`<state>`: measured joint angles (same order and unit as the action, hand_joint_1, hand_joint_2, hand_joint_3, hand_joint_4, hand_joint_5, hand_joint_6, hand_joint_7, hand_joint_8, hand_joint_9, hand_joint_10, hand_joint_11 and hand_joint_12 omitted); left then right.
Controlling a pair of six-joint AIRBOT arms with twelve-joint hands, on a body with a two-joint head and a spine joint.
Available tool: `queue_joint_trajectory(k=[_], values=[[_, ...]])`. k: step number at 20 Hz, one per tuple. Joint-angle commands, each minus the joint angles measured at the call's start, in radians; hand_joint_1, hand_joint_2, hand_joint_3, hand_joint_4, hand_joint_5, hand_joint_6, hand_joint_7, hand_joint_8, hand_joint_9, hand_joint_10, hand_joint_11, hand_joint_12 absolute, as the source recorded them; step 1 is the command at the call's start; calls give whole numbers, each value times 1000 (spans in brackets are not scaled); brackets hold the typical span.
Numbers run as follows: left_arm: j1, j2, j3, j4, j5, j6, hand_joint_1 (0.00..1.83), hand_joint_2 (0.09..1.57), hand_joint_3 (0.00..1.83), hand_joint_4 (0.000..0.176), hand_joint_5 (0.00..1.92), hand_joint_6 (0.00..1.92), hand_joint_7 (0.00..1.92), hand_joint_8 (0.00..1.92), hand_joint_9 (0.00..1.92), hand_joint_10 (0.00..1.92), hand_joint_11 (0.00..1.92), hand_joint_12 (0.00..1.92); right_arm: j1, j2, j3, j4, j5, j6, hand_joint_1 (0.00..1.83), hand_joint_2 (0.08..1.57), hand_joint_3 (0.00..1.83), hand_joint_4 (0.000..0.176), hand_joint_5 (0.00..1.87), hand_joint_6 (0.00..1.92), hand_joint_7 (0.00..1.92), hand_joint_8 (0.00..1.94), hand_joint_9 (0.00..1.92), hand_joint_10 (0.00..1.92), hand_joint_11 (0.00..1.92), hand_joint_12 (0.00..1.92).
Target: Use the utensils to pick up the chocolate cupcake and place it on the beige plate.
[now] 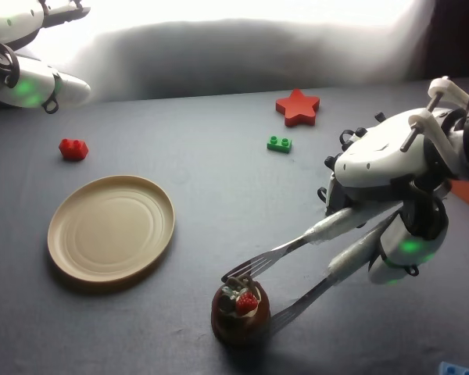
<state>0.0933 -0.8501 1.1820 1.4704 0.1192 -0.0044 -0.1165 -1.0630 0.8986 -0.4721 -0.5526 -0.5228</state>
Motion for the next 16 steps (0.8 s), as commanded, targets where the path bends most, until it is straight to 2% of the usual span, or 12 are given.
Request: queue_joint_trajectory(k=[1,6,7,8,9,10,11,12,15,16], values=[[-14,10,3,23,8,4,0,1216,0,0,85,1,41,2,10,0,4,6,8,4,1,-19,66,-1,910,1076,0,0,758,3,852,4,429,7,0,755],[-14,10,4,23,8,4,0,1221,0,0,90,1,54,4,24,4,20,17,9,4,1,-19,67,-2,973,1079,0,0,849,14,907,10,494,11,0,795],[-14,10,4,23,8,4,0,1223,1,0,99,5,64,7,31,7,23,19,9,4,1,-19,67,-2,1031,1106,2,57,950,782,973,14,532,9,0,869],[-14,10,3,23,8,4,0,1222,0,0,93,2,61,5,26,4,16,16,9,4,1,-19,67,-2,1030,1136,3,71,918,1026,998,12,532,3,0,851],[-14,10,3,23,8,4,0,1222,0,0,91,1,59,4,19,1,8,13,9,4,1,-19,67,-2,1184,1104,5,14,985,1040,1041,609,576,6,0,981],[-14,10,3,23,8,4,0,1224,1,0,92,2,57,3,17,0,4,12,9,4,1,-19,67,-3,1205,1118,4,9,960,1101,1000,821,575,3,0,920],[-14,11,2,23,8,4,1,1225,1,0,109,8,71,8,34,7,23,22,9,4,1,-19,67,-4,1210,1127,0,0,880,1172,1048,832,597,8,0,824],[-14,11,2,23,8,4,0,1223,0,0,114,9,75,8,41,9,34,28,10,4,1,-19,67,-4,1211,1135,2,0,835,1210,1056,855,602,6,0,820],[-14,11,2,23,8,4,0,1227,1,0,109,5,71,5,41,7,33,31,10,5,-2,-19,66,-4,1219,1130,1,0,828,1196,1090,824,618,2,0,930],[-14,11,2,23,8,4,0,1227,1,0,109,5,72,5,42,7,36,33,10,5,-3,-19,66,-5,1229,1120,0,0,841,1172,1126,766,620,2,0,907]])
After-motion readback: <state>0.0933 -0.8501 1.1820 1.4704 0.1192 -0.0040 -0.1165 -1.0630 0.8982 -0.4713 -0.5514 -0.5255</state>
